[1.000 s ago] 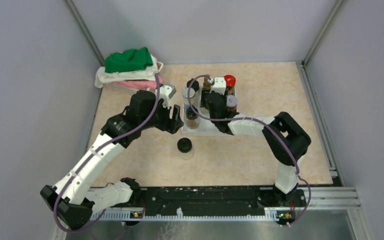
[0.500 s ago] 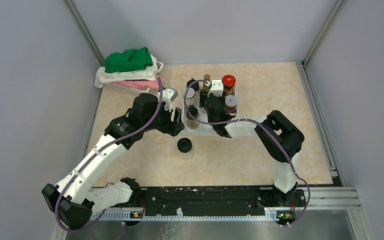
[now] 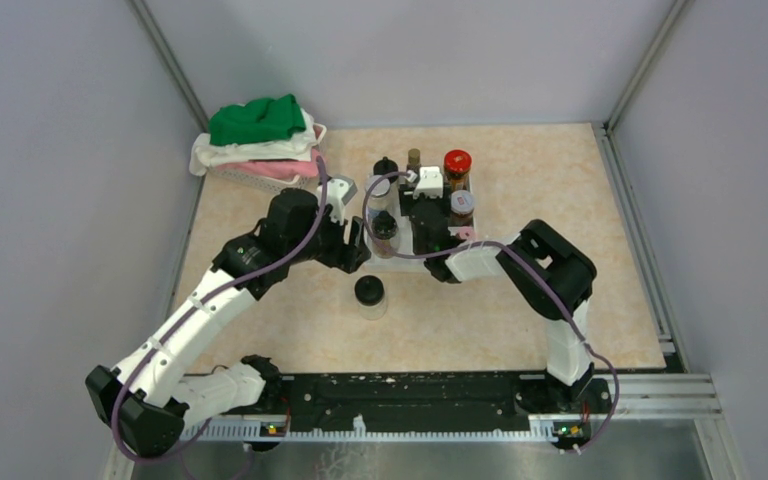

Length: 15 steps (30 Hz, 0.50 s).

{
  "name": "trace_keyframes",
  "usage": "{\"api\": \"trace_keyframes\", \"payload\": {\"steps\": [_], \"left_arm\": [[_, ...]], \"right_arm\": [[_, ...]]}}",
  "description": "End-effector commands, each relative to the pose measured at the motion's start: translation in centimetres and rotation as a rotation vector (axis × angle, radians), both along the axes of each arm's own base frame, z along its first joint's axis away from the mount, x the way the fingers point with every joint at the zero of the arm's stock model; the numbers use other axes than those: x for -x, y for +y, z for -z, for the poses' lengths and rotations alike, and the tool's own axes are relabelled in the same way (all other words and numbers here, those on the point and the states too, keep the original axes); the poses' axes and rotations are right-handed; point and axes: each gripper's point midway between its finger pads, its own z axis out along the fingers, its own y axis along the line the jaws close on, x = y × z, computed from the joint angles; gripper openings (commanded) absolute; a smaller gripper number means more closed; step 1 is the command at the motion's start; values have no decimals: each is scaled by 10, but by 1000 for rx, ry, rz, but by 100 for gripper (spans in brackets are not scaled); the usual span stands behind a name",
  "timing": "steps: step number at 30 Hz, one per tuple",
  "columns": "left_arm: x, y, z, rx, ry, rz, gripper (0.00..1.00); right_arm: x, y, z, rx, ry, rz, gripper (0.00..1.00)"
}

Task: Organize the condiment bottles
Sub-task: Adjust the bottle in the storage box.

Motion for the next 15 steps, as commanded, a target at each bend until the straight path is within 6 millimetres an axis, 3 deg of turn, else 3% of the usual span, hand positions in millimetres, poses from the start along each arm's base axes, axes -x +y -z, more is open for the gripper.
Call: {"api": "trace_keyframes", "payload": {"steps": [1, 15], "left_arm": [[-1, -6, -9, 44, -35, 13, 75], [-2, -8, -5, 41, -30, 13, 75]], "right_arm": [[5, 1, 18, 87, 8, -6, 0], [-3, 13, 14, 49, -14, -24, 0]]}}
